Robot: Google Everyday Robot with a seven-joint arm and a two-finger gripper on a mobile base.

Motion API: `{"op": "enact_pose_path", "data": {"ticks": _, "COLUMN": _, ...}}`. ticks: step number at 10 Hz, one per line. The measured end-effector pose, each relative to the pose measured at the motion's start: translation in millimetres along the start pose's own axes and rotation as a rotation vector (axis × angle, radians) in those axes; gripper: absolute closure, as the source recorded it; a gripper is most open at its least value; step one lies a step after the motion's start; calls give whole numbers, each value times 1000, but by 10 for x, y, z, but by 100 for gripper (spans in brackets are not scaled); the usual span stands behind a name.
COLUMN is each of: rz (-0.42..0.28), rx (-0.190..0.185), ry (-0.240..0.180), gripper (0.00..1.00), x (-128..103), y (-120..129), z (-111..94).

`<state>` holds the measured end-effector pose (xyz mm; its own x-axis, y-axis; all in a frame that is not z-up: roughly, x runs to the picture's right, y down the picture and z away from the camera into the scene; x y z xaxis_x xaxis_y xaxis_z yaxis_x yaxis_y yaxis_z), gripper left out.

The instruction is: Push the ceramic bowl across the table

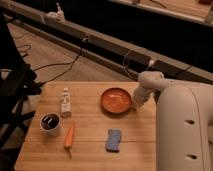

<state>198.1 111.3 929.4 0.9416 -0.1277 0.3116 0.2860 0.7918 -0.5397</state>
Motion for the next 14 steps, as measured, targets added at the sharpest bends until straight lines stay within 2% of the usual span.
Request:
{"op": "enact_pose_path", "data": {"ticks": 2, "rz": -26, "rx": 15, "ry": -21, "gripper": 100, "x": -119, "y": -113, "z": 10}}
{"op": "enact_pose_path", "data": {"ticks": 3, "rz": -48, "rx": 20, "ry": -47, "gripper": 100, "x": -252, "y": -175, "z": 22}}
{"op": "enact_pose_path", "data": {"ticks": 8, "rz": -190, "rx": -10, "ry": -171, "gripper": 100, "x": -955, "y": -218, "z": 117}}
{"op": "enact_pose_path", "data": {"ticks": 10, "rz": -257, "rx": -19, "ry": -237, "gripper": 100, "x": -1309, "y": -183, "z": 107}}
{"op": "enact_pose_path", "data": {"ticks": 12, "rz": -285, "rx": 1, "ry": -274, "gripper": 100, "x": -1425, "y": -180, "z": -11}}
{"op": "enact_pose_path", "data": {"ticks": 14, "rz": -283, "rx": 5, "ry": -276, "gripper": 96, "x": -1401, "y": -170, "z": -36}}
